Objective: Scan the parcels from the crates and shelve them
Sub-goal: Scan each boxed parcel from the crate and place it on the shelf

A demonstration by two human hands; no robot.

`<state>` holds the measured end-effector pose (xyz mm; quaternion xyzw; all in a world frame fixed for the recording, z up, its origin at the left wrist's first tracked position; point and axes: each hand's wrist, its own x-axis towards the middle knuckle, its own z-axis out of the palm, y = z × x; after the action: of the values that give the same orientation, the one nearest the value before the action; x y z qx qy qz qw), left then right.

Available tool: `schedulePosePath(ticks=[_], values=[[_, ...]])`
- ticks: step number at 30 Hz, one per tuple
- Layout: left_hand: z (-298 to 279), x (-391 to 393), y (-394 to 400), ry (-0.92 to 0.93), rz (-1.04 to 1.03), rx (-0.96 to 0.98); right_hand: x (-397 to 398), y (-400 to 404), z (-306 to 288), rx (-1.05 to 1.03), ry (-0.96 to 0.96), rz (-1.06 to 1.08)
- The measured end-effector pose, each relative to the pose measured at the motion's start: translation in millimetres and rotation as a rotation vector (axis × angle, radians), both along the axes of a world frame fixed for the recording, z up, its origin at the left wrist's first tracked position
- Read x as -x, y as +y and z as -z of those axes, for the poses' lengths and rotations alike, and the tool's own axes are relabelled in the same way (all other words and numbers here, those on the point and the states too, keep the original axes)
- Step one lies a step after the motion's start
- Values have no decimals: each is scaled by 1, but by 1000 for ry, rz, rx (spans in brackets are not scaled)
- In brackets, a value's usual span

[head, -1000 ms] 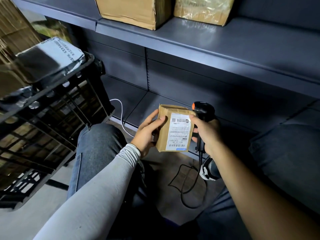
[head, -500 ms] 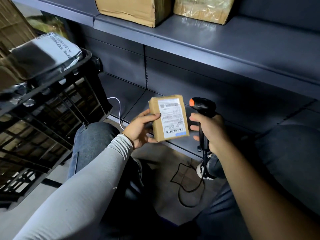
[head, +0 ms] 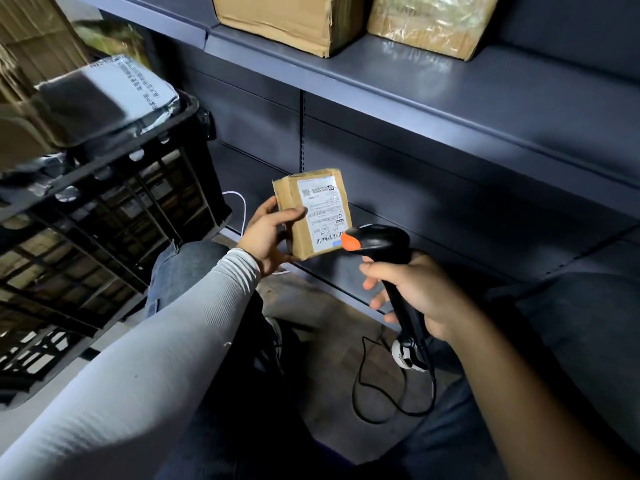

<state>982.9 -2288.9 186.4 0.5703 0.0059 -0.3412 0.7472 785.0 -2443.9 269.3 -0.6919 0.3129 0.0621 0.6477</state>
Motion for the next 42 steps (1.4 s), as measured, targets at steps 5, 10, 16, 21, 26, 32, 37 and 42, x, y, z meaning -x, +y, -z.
schedulePosePath(ticks=[5,10,16,21,26,32,37,42], values=[[6,-1,4,-5,-30,-40,4,6,-4,4,-34,-8],[10,-2,6,22,-38,-43,6,6,-5,-3,-40,-2],[10,-1,6,33,-50,-47,6,3,-3,-16,-28,-9],[8,1,6,25,-52,-51,6,4,0,-40,-9,-20],[4,6,6,12,-58,-59,6,3,0,-41,-5,-20],[-10,17,11,26,-1,-97,2,4,8,129,-141,125],[-35,30,22,-7,-18,-133,-7,10,3,222,-291,193],[-71,43,32,-39,-56,-114,-17,29,-12,183,-374,163]])
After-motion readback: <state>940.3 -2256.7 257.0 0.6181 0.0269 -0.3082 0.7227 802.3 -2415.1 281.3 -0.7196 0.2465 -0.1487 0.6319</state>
